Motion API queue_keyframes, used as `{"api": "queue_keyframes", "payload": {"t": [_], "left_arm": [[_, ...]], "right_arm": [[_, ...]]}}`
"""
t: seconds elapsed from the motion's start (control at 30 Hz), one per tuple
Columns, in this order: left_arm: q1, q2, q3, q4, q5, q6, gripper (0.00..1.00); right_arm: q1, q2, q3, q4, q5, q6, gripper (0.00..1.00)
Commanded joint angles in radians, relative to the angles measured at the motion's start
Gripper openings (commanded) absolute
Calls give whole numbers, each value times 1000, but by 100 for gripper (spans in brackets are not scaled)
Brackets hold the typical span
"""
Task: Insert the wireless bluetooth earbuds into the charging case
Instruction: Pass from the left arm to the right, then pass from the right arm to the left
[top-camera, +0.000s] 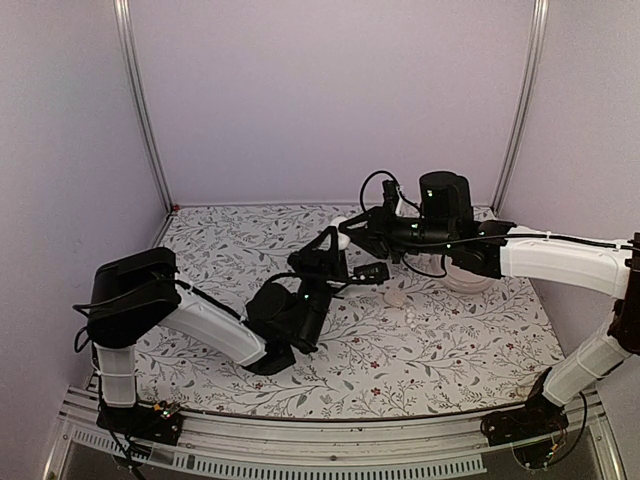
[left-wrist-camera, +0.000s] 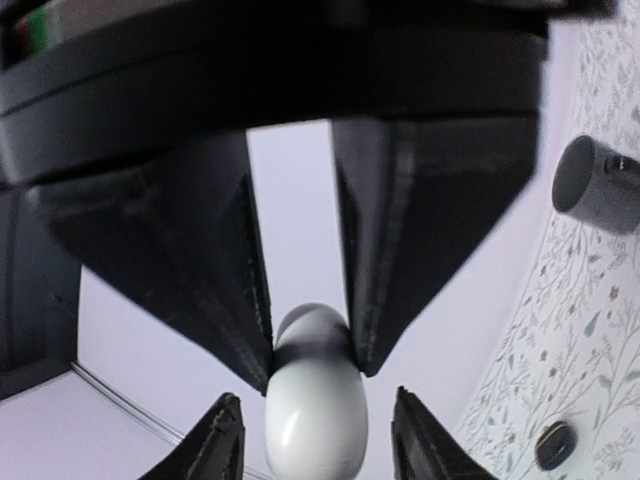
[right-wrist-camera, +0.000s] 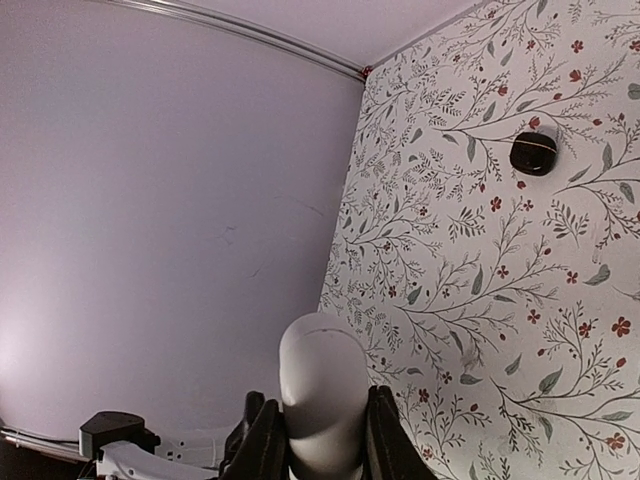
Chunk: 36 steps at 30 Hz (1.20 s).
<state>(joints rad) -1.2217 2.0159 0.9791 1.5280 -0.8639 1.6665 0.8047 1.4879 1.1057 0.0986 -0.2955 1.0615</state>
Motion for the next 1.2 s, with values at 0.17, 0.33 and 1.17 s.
{"api": "queue_keyframes", "payload": {"t": [0.17, 0.33, 1.17], "left_arm": [[-21, -118, -69, -9, -28, -259, 76], [-20, -266, -108, -528, 43, -676, 83], [450, -491, -50, -962, 1912, -2106, 70]], "right_arm": [[-40, -63, -28, 35, 12, -91, 3], [-92, -115, -45, 7, -5, -204, 3], [-36, -172, 56, -309, -423, -793, 3]]}}
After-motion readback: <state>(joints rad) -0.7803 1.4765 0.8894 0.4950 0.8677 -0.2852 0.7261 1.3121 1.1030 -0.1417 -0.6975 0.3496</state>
